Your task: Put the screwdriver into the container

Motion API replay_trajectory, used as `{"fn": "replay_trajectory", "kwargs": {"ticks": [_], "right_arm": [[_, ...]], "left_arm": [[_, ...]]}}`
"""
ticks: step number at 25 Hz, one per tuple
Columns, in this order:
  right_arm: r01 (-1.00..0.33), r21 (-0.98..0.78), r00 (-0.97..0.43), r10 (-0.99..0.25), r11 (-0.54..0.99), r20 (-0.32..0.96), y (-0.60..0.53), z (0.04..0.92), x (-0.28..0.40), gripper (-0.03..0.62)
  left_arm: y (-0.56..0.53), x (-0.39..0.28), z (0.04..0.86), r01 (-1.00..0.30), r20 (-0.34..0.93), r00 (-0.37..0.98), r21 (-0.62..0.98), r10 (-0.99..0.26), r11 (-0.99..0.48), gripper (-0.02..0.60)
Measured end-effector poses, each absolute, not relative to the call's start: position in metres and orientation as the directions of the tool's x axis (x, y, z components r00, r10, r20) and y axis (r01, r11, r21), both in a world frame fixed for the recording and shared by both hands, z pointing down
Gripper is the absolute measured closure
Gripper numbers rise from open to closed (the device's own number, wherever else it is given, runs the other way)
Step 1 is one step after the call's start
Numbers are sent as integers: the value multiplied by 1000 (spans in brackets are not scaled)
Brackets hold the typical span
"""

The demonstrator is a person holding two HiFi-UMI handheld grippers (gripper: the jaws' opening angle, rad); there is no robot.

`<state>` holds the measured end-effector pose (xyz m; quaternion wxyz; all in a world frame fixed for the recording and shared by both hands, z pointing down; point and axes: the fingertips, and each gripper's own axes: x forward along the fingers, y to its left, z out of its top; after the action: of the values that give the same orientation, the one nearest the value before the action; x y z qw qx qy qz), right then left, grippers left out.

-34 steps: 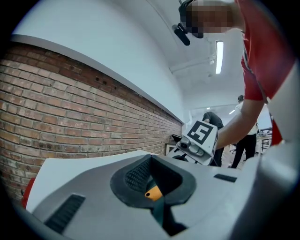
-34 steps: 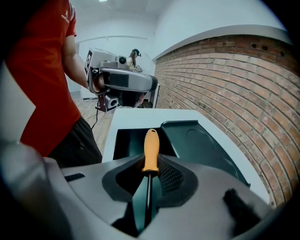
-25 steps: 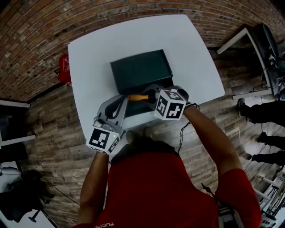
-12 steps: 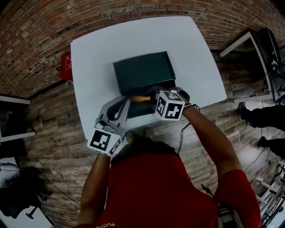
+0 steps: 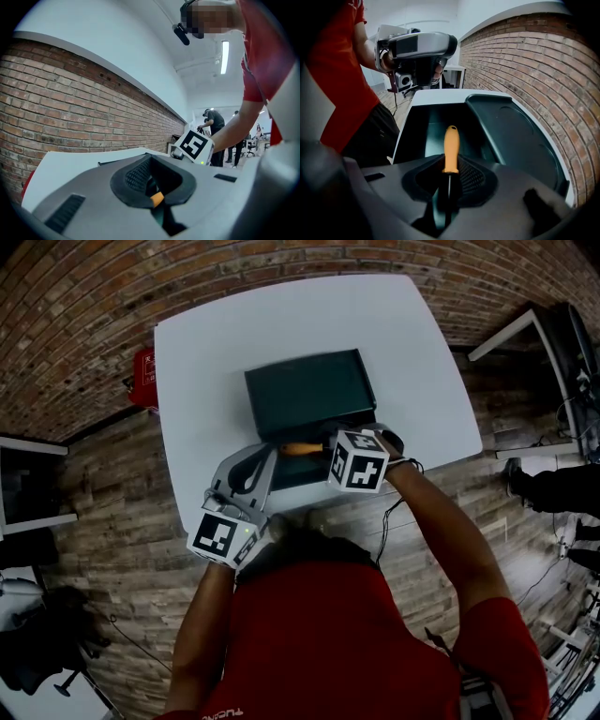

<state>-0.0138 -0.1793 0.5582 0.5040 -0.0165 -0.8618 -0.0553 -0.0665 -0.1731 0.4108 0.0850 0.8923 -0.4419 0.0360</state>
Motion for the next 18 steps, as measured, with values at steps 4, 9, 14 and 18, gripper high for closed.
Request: {"fn": "replay_trajectory", "kwargs": {"ticks": [4,9,14,18], "right_arm": [[84,72,-474,-24,994,880,-177,563,-15,505],[84,68,-456,-22,994,890,-178,568,-13,506],[67,58,-462,-21,996,887,-179,567,-13,505],[52,45,-479,-15,998,877,-180,564,-13,493]], "left_arm": [[-175,-64,415,-791,154,611,114,-776,-601,569],[-176,-60,417,-785,162,619,114,-768,-609,569],[-176,-60,417,-781,160,624,112,-765,-614,569],[-175,-60,417,-780,163,625,116,-763,-615,569]]}}
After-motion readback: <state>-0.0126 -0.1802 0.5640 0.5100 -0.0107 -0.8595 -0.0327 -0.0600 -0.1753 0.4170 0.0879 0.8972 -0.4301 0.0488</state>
